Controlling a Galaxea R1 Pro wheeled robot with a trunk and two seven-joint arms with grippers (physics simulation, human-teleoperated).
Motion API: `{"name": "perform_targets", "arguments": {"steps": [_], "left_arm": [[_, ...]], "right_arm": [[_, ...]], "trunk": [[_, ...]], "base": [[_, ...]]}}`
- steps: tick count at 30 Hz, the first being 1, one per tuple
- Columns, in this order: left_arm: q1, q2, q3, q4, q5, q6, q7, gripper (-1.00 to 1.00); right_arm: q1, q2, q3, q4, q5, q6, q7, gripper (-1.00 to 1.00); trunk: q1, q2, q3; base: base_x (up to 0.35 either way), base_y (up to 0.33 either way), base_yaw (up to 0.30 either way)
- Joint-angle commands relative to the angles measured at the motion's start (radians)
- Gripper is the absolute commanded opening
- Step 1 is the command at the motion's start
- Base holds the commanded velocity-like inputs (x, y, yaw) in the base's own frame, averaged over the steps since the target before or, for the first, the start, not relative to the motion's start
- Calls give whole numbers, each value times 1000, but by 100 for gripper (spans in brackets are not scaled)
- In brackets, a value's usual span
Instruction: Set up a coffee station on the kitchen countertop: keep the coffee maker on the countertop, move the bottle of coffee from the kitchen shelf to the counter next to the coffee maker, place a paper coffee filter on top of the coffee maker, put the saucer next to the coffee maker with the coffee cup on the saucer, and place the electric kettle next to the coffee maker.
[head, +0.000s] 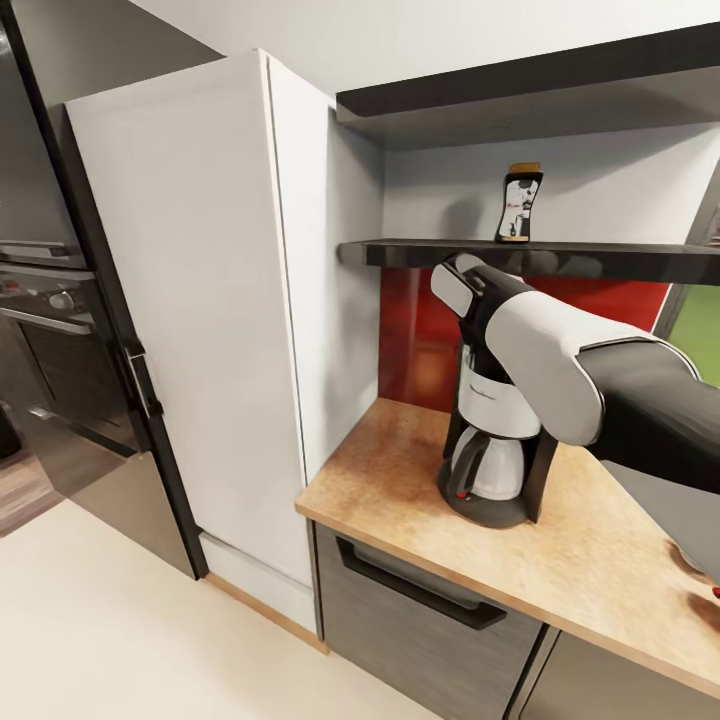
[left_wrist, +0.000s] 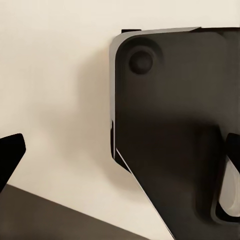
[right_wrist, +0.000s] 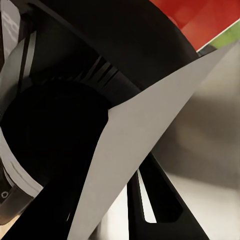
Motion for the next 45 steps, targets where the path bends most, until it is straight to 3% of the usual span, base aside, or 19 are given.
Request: {"name": "perform_targets", "arguments": {"steps": [1,20,45], "left_arm": [[0,0,0,-1,1,-1,0,100],[0,0,0,-3,1,-2,0,100],[0,-1,-5,-1,1,-1,0,100]], "right_arm": [[-1,0,8,-1,-12,5,-6,-100],[2,0,7,-1,-12,5,-6,-100],[33,0,8,-2,-12,5,-6,-100]], "trunk": [[1,-2,-2],[1,-2,-2],[1,-2,-2]], "base": [[0,80,0],[35,77,0],[79,-7,0]]}}
